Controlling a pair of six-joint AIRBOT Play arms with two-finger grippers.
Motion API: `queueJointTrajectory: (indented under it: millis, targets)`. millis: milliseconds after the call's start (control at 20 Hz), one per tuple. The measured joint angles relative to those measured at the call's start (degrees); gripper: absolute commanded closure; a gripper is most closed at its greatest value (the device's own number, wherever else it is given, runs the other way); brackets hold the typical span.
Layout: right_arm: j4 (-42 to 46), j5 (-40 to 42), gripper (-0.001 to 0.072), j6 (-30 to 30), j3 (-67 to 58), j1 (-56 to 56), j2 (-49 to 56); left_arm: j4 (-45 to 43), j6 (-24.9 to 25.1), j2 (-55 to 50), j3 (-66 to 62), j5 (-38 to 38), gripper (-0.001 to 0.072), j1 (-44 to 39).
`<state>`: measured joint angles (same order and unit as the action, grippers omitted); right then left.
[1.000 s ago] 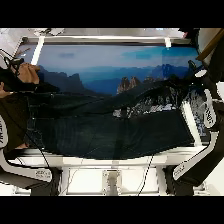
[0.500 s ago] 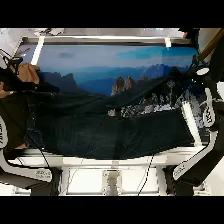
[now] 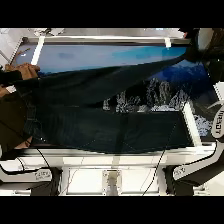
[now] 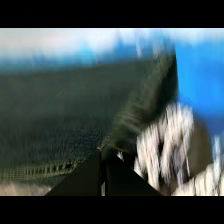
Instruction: Fold the clothes and pants, and hang the long-sleeved shirts on hangers.
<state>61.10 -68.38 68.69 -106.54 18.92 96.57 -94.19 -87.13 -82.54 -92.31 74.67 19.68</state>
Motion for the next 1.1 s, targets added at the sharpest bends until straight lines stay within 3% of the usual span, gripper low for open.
queueJointTrajectory:
  millis: [100, 150, 200, 250, 550, 600, 650, 750, 800, 1100]
  targets:
    - [2.60, -2.40, 0.0689, -0.35, 8.70, 0.00, -1.29, 0.15, -0.44, -0.02, 3.80, -0.09, 0.0684, 0.13]
    - [3.69, -2.54, 0.0630, -0.35, 13.22, 0.00, -1.57, 0.20, -0.59, -0.31, 5.73, -0.55, 0.0683, 0.17]
    - [4.81, -2.51, 0.0366, -0.15, 17.86, 0.00, -1.70, 0.15, -0.70, -0.85, 7.50, -1.31, 0.0684, 0.24]
    - [6.05, -2.54, 0.0153, 0.50, 21.49, 0.02, -1.77, 0.11, -0.87, -1.44, 8.72, -1.81, 0.0684, 0.24]
    - [11.96, -2.80, 0.0153, 5.49, 24.87, 0.02, -3.08, 0.20, -1.51, -2.99, 11.17, -11.45, 0.0680, 0.15]
    - [12.28, -2.21, 0.0154, 6.16, 22.95, 0.02, -3.34, 0.20, -1.75, -3.04, 10.95, -12.83, 0.0512, 0.11]
    - [12.57, -1.49, 0.0161, 7.08, 21.00, 0.02, -3.48, 0.22, -2.12, -3.04, 10.64, -14.01, 0.0252, 0.11]
    - [12.76, 1.05, 0.0192, 8.79, 17.27, 0.02, -3.74, 0.22, -2.56, -3.04, 10.16, -15.69, 0.0243, 0.11]
    - [12.74, 2.62, 0.0256, 9.57, 15.96, 0.02, -3.69, 0.22, -2.58, -3.04, 9.97, -16.44, 0.0243, 0.09]
    - [7.34, 8.26, 0.0256, 11.30, 10.82, 0.02, 4.57, 1.79, -2.91, -3.10, 9.53, -18.12, 0.0242, 0.07]
